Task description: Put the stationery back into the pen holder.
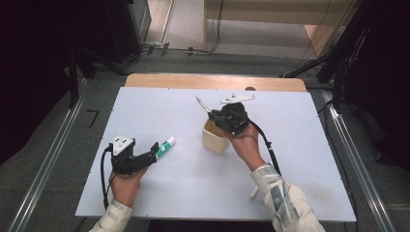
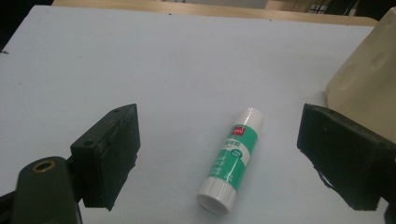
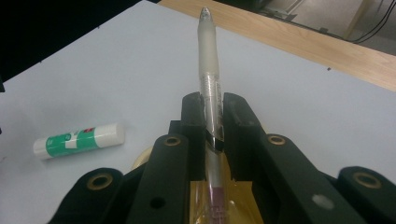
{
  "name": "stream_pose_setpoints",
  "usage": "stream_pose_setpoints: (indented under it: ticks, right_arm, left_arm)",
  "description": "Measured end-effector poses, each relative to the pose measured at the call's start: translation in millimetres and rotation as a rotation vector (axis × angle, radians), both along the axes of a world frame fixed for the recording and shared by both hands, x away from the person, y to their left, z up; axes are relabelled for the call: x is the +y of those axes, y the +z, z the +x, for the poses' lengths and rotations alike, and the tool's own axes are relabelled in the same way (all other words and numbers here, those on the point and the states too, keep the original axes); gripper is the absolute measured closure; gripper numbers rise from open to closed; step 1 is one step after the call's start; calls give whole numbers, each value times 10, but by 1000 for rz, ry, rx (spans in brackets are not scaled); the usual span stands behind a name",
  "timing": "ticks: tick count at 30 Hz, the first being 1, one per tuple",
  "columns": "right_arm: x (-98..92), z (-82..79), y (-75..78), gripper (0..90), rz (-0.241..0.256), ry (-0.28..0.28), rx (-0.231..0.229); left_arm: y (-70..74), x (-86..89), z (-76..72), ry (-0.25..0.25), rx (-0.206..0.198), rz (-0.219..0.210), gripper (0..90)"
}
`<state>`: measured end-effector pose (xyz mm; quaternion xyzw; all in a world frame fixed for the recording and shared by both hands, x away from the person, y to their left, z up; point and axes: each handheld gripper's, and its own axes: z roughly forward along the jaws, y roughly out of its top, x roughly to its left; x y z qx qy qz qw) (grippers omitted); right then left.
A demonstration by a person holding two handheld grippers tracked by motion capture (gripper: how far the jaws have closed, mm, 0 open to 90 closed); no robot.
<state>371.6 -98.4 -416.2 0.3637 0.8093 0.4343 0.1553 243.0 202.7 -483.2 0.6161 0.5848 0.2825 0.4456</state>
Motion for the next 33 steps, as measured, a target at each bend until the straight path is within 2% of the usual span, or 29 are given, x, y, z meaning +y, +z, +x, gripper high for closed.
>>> stream_pose_setpoints:
  ticks: [12,33]
  right_arm:
    - [2,-24,-46,775,-20,-12,-17]
    - [-53,-25,-98,766,-44,5,43]
  left_arm:
    - [1,0,-1,-4,0,3,142]
    - [-1,-6,-1,-2,2,7,142]
